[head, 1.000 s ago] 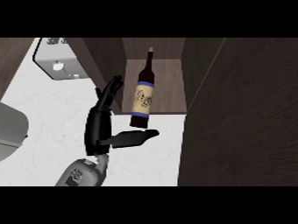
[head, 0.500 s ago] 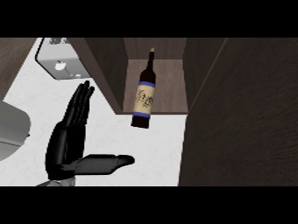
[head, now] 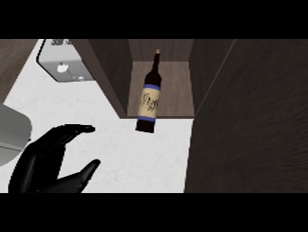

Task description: Pick up the wine, place it into the cabinet and close the cabinet

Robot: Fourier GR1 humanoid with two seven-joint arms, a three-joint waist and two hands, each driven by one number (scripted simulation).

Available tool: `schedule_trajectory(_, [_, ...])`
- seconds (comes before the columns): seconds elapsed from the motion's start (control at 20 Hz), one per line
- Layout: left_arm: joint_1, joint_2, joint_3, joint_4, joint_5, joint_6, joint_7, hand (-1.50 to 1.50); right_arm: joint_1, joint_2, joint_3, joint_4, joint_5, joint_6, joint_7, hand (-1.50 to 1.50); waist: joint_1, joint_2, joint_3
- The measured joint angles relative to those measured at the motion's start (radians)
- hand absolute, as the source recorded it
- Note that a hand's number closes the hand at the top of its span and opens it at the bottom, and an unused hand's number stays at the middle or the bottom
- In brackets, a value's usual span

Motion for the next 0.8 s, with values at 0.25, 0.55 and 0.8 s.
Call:
schedule_trajectory(0.25, [0.058,0.048,0.091,0.002,0.070,-0.112,-0.039,1.50,0.037,-0.009,-0.014,0.000,0.004,0.032,-0.056,1.50,-0.003,0.000,0.000])
schedule_trajectory(0.55, [0.097,0.094,0.175,0.008,0.133,-0.213,-0.059,1.50,-0.002,0.001,0.020,0.000,-0.012,0.039,-0.010,1.50,0.004,0.004,0.001])
schedule_trajectory(0.8, [0.123,0.114,0.221,0.011,0.159,-0.258,-0.068,1.50,-0.043,0.021,0.099,0.012,-0.028,0.050,0.033,1.50,0.009,0.006,0.002])
